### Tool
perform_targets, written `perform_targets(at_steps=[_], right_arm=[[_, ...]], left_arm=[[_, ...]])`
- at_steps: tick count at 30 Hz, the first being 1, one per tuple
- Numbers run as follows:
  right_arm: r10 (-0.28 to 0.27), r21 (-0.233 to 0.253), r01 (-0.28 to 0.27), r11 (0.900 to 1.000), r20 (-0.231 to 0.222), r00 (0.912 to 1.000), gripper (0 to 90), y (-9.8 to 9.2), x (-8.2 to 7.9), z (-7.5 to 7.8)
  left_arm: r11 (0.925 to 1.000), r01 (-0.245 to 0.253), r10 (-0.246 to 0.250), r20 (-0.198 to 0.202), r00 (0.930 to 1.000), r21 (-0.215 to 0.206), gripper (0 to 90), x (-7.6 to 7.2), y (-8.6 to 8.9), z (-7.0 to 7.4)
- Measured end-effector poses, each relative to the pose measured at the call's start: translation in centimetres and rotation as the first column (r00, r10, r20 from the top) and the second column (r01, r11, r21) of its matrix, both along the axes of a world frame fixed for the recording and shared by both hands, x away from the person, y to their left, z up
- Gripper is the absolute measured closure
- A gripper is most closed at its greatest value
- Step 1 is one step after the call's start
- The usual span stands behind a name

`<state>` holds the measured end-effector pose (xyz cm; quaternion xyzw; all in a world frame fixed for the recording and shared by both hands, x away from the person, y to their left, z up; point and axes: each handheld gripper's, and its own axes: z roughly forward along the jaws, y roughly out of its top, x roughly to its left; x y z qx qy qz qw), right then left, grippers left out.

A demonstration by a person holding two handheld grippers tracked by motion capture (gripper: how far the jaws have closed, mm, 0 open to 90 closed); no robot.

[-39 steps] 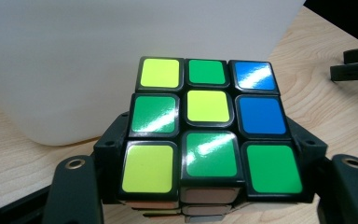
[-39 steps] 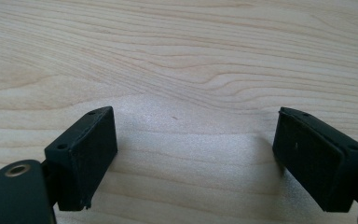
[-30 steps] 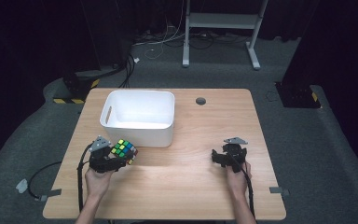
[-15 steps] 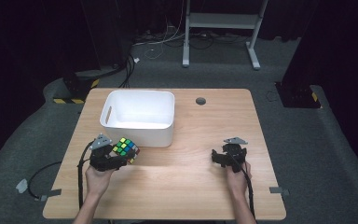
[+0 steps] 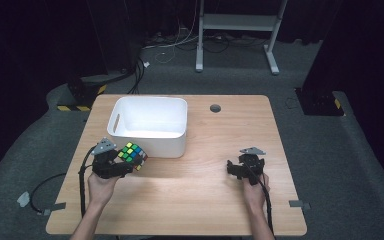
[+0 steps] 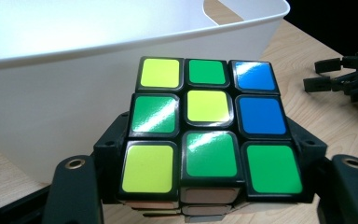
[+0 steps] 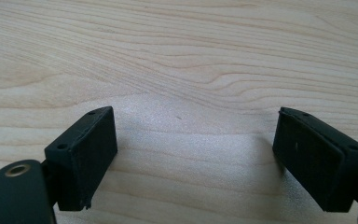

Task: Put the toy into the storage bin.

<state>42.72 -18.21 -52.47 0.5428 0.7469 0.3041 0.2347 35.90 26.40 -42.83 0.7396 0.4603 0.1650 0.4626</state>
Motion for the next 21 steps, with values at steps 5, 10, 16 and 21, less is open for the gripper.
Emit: perform_targets(at_steps=[5, 10, 16, 21], right_arm=[[0.001, 0.0, -0.001, 1.0, 0.0, 1.0, 13.7, 0.0, 0.0, 0.0], [0.004, 0.001, -0.004, 1.0, 0.0, 1.0, 13.7, 0.0, 0.0, 0.0], [0.004, 0.001, -0.004, 1.0, 0.0, 1.0, 13.7, 0.0, 0.0, 0.0], [0.004, 0.001, -0.004, 1.0, 0.001, 1.0, 13.8, 0.0, 0.0, 0.0]], left_arm=[[1.0, 0.006, -0.006, 0.014, 0.9999, 0.003, 33.7, -0.1, 0.0, 0.5], [1.0, 0.009, -0.009, 0.007, 0.9999, 0.0, 33.7, 0.2, 0.2, 0.8], [0.9997, 0.024, -0.024, -0.001, 0.9997, 0.009, 33.7, 0.7, -0.2, 1.0], [0.9995, 0.032, -0.032, 0.003, 0.9995, -0.003, 33.7, 1.0, -0.4, 1.6]])
